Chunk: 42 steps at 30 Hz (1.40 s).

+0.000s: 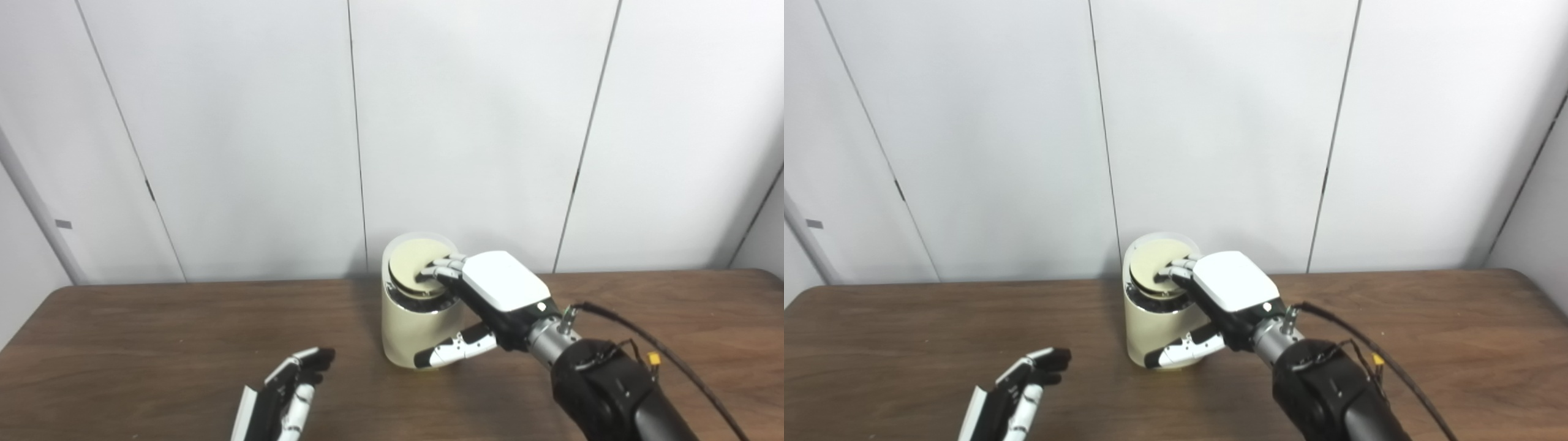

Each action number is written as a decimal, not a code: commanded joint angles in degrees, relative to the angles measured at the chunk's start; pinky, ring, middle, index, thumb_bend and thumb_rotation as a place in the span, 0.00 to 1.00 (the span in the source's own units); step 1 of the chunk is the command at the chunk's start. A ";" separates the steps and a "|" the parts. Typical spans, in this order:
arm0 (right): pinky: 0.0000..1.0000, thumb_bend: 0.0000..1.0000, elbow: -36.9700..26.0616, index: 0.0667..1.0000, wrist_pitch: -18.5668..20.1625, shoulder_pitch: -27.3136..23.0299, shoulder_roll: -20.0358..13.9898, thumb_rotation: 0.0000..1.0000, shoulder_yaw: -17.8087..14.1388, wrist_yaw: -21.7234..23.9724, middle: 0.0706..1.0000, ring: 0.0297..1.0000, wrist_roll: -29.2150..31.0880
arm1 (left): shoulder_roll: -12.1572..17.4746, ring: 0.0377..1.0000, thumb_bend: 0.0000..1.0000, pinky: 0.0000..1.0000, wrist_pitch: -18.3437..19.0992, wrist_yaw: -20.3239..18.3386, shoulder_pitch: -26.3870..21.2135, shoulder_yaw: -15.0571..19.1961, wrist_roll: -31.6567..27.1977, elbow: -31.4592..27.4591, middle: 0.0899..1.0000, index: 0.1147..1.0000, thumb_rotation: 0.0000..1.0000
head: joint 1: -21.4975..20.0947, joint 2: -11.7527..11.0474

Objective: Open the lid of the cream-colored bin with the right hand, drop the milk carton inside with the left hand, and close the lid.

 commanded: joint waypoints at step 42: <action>1.00 0.79 1.84 0.74 -3.80 5.13 0.82 0.78 -1.57 -3.68 0.95 1.00 -8.17 | 0.23 0.70 0.35 0.69 3.22 -0.68 0.94 0.02 0.84 -6.34 0.66 0.67 0.86 | 0.33 2.64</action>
